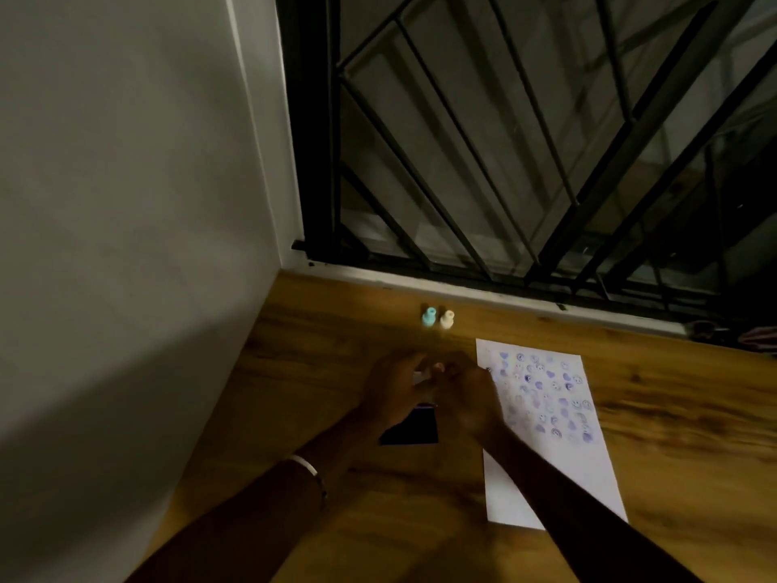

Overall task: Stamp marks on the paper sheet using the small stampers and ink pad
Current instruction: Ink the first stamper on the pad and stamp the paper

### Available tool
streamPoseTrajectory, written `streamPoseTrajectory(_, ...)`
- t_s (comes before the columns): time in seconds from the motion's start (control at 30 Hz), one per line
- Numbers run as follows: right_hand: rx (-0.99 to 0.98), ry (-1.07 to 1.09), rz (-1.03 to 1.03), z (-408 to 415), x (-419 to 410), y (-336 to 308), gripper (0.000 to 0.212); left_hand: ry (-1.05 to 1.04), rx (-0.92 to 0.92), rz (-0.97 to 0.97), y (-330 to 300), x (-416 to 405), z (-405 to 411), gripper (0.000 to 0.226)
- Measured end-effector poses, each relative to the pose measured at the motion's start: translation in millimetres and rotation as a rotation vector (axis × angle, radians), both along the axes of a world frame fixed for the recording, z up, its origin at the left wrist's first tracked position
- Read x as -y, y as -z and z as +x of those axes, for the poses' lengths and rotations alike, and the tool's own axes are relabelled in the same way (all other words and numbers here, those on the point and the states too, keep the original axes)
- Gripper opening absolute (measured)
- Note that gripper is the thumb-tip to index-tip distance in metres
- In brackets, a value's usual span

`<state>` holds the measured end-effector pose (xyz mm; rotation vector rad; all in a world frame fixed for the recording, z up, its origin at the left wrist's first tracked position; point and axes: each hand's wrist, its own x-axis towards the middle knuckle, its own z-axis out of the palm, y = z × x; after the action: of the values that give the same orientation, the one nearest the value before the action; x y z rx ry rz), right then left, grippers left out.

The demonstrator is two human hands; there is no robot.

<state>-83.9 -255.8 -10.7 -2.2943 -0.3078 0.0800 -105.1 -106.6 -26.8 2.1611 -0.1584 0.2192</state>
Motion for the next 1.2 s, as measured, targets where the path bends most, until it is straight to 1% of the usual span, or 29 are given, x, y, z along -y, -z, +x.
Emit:
streamPoseTrajectory(0.07, 0.031, -0.026, 0.058, -19.3, -4.0, 0.0, 0.011, -0.011, 0.038, -0.013, 0.6, 0.6, -13.0, 0.022)
streamPoseTrajectory(0.17, 0.021, -0.012, 0.096, -43.7, -6.5, 1.6, 0.008, -0.046, 0.036, 0.017, 6.2, -0.4, -37.7, 0.023)
streamPoseTrajectory(0.3, 0.016, -0.015, 0.112, -69.9, -7.6, 8.4, 0.007, -0.03, 0.033, 0.017, 6.4, -2.0, -71.1, 0.019)
streamPoseTrajectory(0.37, 0.018, -0.03, 0.088, -78.4, -7.8, 12.4, 0.007, -0.033, 0.016, 0.017, 5.4, -1.2, -81.7, 0.021)
streamPoseTrajectory(0.47, 0.058, -0.073, 0.031, -84.1, -6.6, 16.0, 0.014, -0.007, -0.035, 0.01, 5.4, 2.9, -90.7, 0.03)
streamPoseTrajectory(0.57, 0.058, -0.168, 0.031, -84.6, -2.0, 15.5, 0.013, 0.048, -0.131, -0.076, 7.7, 1.6, -96.1, 0.041)
streamPoseTrajectory(0.67, 0.054, -0.251, 0.04, -82.6, 2.3, 12.1, 0.013, 0.089, -0.193, -0.138, 7.6, -3.1, -96.2, 0.045)
streamPoseTrajectory(0.8, 0.052, -0.302, 0.064, -78.9, 4.5, 5.8, 0.01, 0.121, -0.257, -0.25, 2.3, -9.5, -94.9, 0.039)
streamPoseTrajectory(0.87, 0.054, -0.289, 0.069, -74.6, 7.4, 1.7, 0.009, 0.127, -0.294, -0.303, 1.7, -17.5, -96.2, 0.038)
streamPoseTrajectory(0.93, 0.067, -0.234, 0.027, -71.7, 11.6, -0.5, 0.008, 0.077, -0.331, -0.356, 1.1, -25.2, -97.5, 0.03)
streamPoseTrajectory(1.0, 0.082, -0.181, -0.043, -70.3, 12.7, 1.5, 0.007, -0.09, -0.399, -0.433, 1.5, -29.2, -97.8, 0.023)
streamPoseTrajectory(1.03, 0.079, -0.166, -0.074, -69.9, 10.9, 4.0, 0.005, -0.191, -0.415, -0.42, 2.9, -29.7, -97.7, 0.021)
streamPoseTrajectory(1.07, 0.073, -0.161, -0.102, -69.9, 7.9, 7.5, 0.005, -0.272, -0.393, -0.343, 5.5, -30.1, -97.5, 0.019)
streamPoseTrajectory(1.1, 0.067, -0.161, -0.127, -70.3, 4.0, 11.3, 0.004, -0.309, -0.344, -0.227, 8.1, -30.1, -98.3, 0.018)
streamPoseTrajectory(1.13, 0.062, -0.165, -0.145, -70.9, 0.1, 15.0, 0.004, -0.307, -0.293, -0.109, 11.5, -29.3, -99.7, 0.019)
streamPoseTrajectory(1.17, 0.056, -0.174, -0.155, -71.3, -4.0, 18.6, 0.006, -0.276, -0.254, -0.006, 15.4, -27.2, -100.8, 0.024)
streamPoseTrajectory(1.2, 0.05, -0.185, -0.158, -71.3, -7.8, 22.0, 0.008, -0.237, -0.232, 0.07, 20.1, -24.6, -101.5, 0.035)
